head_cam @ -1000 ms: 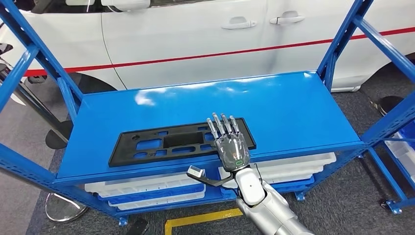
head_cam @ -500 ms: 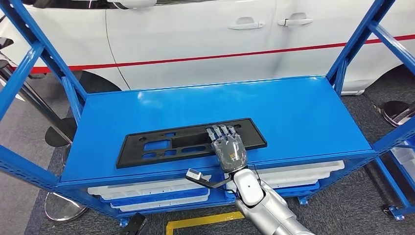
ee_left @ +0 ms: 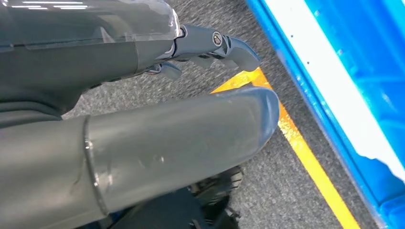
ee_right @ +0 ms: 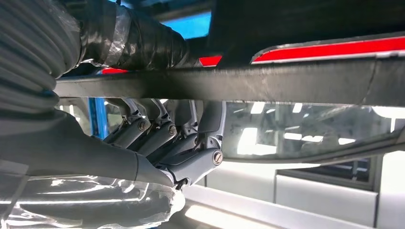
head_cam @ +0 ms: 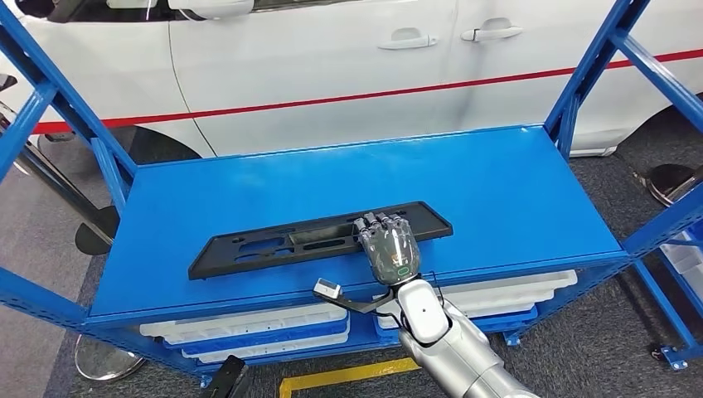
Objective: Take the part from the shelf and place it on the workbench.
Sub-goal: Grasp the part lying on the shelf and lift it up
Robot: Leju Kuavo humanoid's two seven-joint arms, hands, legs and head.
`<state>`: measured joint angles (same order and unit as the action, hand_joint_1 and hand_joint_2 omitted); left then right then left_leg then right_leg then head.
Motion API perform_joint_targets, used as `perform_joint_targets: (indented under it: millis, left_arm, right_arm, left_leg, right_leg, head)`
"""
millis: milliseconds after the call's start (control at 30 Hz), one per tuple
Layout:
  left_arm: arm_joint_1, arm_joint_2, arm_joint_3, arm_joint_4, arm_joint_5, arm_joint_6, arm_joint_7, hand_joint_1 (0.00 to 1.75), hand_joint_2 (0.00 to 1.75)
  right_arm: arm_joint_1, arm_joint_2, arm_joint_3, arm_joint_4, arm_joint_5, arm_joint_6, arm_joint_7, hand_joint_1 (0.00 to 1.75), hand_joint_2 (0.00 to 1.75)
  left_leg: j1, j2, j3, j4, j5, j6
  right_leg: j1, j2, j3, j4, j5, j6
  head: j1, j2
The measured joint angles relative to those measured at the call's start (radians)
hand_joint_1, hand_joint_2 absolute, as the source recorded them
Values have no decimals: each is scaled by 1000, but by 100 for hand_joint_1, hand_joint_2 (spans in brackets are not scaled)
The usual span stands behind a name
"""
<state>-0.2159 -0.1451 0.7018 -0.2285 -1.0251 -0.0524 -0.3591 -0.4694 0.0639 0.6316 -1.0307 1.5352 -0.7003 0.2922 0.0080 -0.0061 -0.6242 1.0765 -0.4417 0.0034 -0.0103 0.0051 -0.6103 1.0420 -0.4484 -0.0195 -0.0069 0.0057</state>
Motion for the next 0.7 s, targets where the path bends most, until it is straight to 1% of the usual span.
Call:
perform_joint_targets:
  millis: [33,100,133,167,200,233,300,333,367,400,433,467,500,533,567,600,633,667,700]
  left_arm:
    - [-1,1,0,0,0,0,0,0,0]
    - [-2,1,0,0,0,0,-1,0,0]
    - [-1,1,0,0,0,0,-1,0,0]
    - [-2,1,0,0,0,0,-1,0,0]
    - [-3,1,1,0,0,0,-1,0,0]
    - [-4,1,1,0,0,1,-2,0,0]
    - [-5,1,1,0,1,6,-3,0,0]
    - [-5,1,1,0,2,12,-3,0,0]
    - [-5,2,1,0,3,19,-4,0,0]
    - [-4,2,1,0,3,28,-4,0,0]
    - [-4,1,1,0,5,35,-6,0,0]
    - [-4,1,1,0,7,42,-7,0,0]
    - [-5,1,1,0,11,48,-10,0,0]
    - [-5,1,1,0,15,54,-12,0,0]
    - [-4,2,1,0,18,60,-14,0,0]
    - [-3,2,1,0,22,67,-16,0,0]
    - [-1,2,1,0,26,76,-18,0,0]
    - [1,3,1,0,32,87,-21,0,0]
    - [2,4,1,0,38,97,-24,0,0]
  right_arm:
    - [0,-1,-2,-5,0,0,0,175,175]
    - [0,-2,-5,-12,0,0,-1,175,175]
    - [0,-3,-6,-16,0,0,-2,175,175]
    - [0,-3,-7,-19,0,0,-2,175,175]
    - [-1,-4,-9,-22,0,0,-3,175,175]
    - [-2,-5,-11,-24,0,0,-4,175,175]
    - [0,-8,-14,-27,0,0,-6,175,175]
    - [3,-10,-16,-30,0,0,-10,175,175]
    - [5,-13,-19,-36,0,0,-16,175,175]
    - [7,-14,-25,-46,0,0,-25,175,175]
    - [8,-15,-33,-60,0,0,-38,175,175]
    - [9,-14,-46,-79,0,0,-56,175,175]
    - [11,-13,-61,-103,0,0,-80,175,175]
    - [17,-10,-80,-132,-1,0,-110,175,175]
    - [25,-3,-106,-169,-3,0,-149,175,175]
    - [34,5,-133,-207,-6,0,-193,175,175]
    - [43,16,-162,-248,-13,0,-243,175,175]
    - [53,32,-194,-293,-23,0,-301,175,175]
    - [64,51,-224,-336,-36,0,-362,175,175]
  left_leg:
    - [-3,0,16,-34,7,5]
    - [-8,-1,21,-49,5,13]
    - [-6,-1,23,-53,8,19]
    - [-4,0,26,-60,12,25]
    - [-2,1,29,-67,16,32]
    - [0,2,32,-72,19,38]
    - [-2,3,31,-72,19,45]
    - [-3,3,30,-71,18,45]
    - [-4,3,30,-69,17,45]
    - [-4,2,29,-66,16,45]
    - [-4,2,29,-62,14,43]
    - [-4,1,28,-57,11,40]
    - [-6,1,26,-51,7,36]
    - [-8,0,24,-46,4,31]
    - [-9,0,22,-44,3,26]
    - [-10,-1,20,-43,3,21]
    - [-9,-1,20,-44,3,16]
    - [-8,0,18,-40,-2,10]
    - [-6,0,11,-22,-17,5]
  right_leg:
    - [1,0,0,0,0,5]
    - [0,1,-1,-3,2,16]
    - [0,0,0,-4,2,22]
    - [-1,0,-2,2,-3,27]
    - [-1,-1,-10,21,-16,32]
    - [-1,-1,-29,62,-41,35]
    - [-2,-1,-88,183,-99,39]
    - [-3,-1,-115,234,-116,41]
    - [-3,-2,-127,256,-115,42]
    - [-4,-2,-120,240,-95,43]
    - [-4,-2,-96,190,-62,42]
    - [-4,-3,-64,124,-32,40]
    - [-3,-4,-36,66,-11,36]
    - [-2,-4,-17,27,0,32]
    - [0,-4,-11,11,0,27]
    - [2,-3,-12,9,0,22]
    - [1,-3,-12,8,2,16]
    - [1,-3,-11,4,4,10]
    - [-1,-3,-9,1,6,4]
  head:
    - [0,0]
    - [0,0]
    - [0,0]
    - [0,0]
    - [1,0]
    - [1,0]
    - [1,0]
    - [1,0]
    - [1,0]
    - [1,0]
    - [1,0]
    - [1,0]
    - [1,0]
    - [1,0]
    - [1,0]
    - [1,0]
    - [1,0]
    - [1,0]
    - [1,0]
